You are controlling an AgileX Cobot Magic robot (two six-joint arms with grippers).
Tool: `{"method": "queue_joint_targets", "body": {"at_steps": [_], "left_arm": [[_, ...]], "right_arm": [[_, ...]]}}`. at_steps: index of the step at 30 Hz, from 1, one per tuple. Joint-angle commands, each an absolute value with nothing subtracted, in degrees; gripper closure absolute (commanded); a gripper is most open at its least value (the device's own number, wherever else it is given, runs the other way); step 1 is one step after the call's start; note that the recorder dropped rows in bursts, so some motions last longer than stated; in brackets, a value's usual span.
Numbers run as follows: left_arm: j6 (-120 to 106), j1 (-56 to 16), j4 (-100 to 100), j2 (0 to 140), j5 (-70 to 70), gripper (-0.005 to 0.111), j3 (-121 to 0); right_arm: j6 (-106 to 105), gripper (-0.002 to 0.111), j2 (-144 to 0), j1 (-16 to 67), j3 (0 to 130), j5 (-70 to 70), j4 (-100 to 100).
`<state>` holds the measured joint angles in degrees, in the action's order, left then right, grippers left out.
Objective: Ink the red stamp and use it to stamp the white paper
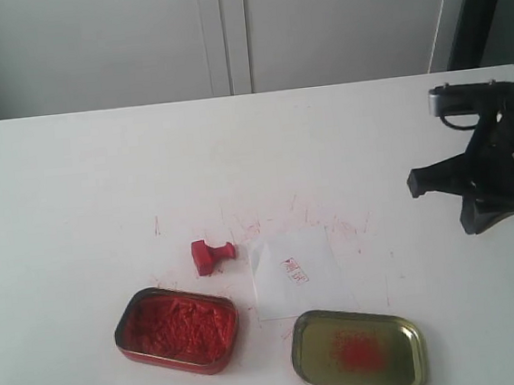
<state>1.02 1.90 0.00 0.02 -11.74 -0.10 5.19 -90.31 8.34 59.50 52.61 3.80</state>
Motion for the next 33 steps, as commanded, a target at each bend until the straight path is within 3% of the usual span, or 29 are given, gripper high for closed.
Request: {"method": "queue_joint_targets", "body": {"at_steps": [1, 33], "left_arm": [[1.25, 1.54, -0.33, 0.00, -11.60, 0.107, 0.00], [1.25, 1.54, -0.33, 0.00, -11.60, 0.107, 0.00]], "right_arm": [[7.45, 0.108, -85.42, 7.99, 59.27, 51.88, 0.67], [9.39, 0.108, -52.30, 7.99, 45.73, 37.93, -5.99]]}}
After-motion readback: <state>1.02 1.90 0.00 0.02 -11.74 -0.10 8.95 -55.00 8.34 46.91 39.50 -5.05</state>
